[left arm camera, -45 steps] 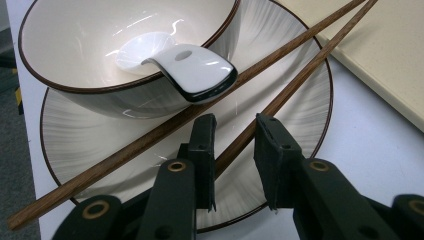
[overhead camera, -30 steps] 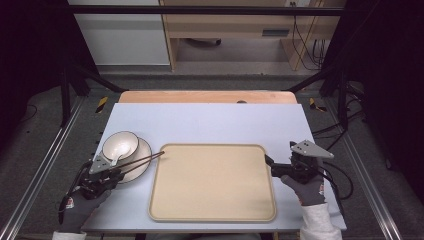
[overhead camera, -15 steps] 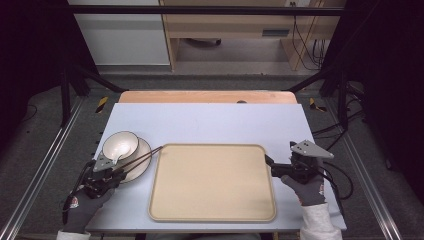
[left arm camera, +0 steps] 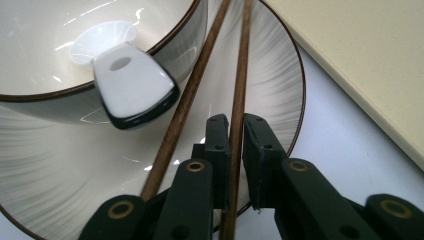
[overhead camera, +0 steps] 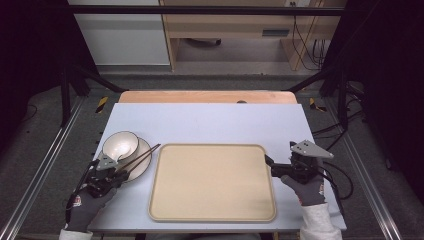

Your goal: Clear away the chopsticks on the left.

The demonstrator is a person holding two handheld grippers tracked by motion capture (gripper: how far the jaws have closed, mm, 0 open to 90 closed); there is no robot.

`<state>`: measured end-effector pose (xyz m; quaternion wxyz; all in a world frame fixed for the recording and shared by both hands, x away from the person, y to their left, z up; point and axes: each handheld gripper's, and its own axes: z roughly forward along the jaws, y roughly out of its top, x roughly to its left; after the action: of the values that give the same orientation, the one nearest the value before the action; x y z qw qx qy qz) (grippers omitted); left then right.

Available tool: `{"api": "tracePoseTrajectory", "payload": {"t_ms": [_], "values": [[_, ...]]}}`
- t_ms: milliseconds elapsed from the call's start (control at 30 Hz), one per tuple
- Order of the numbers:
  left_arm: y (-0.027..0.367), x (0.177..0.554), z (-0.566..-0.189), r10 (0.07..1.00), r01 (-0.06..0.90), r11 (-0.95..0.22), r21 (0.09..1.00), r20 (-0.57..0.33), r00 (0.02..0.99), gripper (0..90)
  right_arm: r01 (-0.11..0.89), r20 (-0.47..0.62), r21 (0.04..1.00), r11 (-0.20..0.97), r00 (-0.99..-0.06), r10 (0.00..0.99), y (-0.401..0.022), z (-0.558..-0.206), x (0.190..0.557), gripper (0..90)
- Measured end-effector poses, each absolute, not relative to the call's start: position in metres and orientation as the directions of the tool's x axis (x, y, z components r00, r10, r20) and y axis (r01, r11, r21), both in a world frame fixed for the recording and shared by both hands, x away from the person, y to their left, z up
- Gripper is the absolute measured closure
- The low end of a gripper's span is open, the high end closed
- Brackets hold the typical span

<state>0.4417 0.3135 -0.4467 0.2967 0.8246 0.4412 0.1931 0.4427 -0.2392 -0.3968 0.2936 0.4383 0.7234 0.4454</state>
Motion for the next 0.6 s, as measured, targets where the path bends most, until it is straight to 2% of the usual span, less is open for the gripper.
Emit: {"api": "tracePoseTrajectory", "payload": {"t_ms": [267, 600], "values": [[0.311, 0.440, -0.445, 0.837, 0.613, -0.433, 0.660, 0.042, 0.546, 84.3, 0.371, -0.030, 0.904, 0.213, -0.441, 0.897, -0.239, -0.396, 0.442, 3.8], [0.299, 0.431, -0.432, 0.851, 0.592, -0.366, 0.718, 0.002, 0.525, 84.3, 0.358, -0.022, 0.913, 0.195, -0.433, 0.901, -0.245, -0.392, 0.440, 3.2]]}}
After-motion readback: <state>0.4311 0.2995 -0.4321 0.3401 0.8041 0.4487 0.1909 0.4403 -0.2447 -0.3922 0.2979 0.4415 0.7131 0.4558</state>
